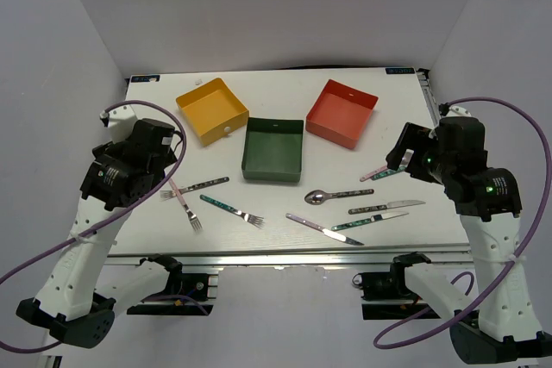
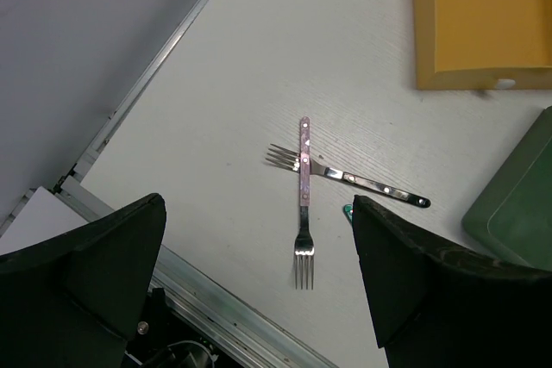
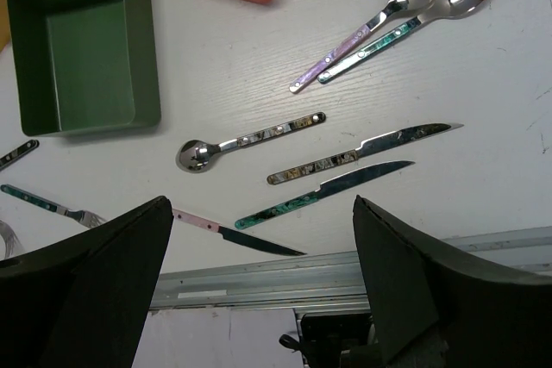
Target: Sort the eating utensils into containers
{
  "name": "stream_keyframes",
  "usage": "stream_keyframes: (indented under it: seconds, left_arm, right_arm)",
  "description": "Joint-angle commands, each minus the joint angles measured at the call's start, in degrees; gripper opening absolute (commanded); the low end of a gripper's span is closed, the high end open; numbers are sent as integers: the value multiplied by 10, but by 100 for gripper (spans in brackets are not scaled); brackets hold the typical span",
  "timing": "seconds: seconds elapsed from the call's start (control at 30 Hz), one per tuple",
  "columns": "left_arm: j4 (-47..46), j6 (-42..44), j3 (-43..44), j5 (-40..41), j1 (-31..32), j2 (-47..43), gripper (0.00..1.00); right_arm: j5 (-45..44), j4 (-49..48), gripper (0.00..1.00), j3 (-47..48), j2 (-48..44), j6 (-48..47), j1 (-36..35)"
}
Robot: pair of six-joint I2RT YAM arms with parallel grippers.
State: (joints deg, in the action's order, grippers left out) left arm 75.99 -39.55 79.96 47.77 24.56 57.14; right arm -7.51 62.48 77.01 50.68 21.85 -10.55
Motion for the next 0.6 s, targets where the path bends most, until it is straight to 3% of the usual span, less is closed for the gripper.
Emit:
stream_keyframes:
  seconds: [0.0, 0.23, 0.43, 0.53, 0.57]
  left_arm:
    - [6, -7, -3, 15, 1, -10, 98]
    - [-3, 13, -12, -12, 1, -18, 98]
    - [-21, 35, -17, -50, 1, -10, 98]
    - [-68, 91, -31, -133, 8, -5, 98]
    - [-103, 106, -49, -193, 23, 15, 98]
  right_arm:
    - [4, -20, 89, 9, -1, -5, 2]
    - [31, -53, 89, -5, -1, 7, 2]
    - [0, -41, 89, -49, 45, 47, 2]
    - [-63, -14, 89, -65, 63, 100, 2]
    - [-76, -5, 89, -69, 60, 115, 2]
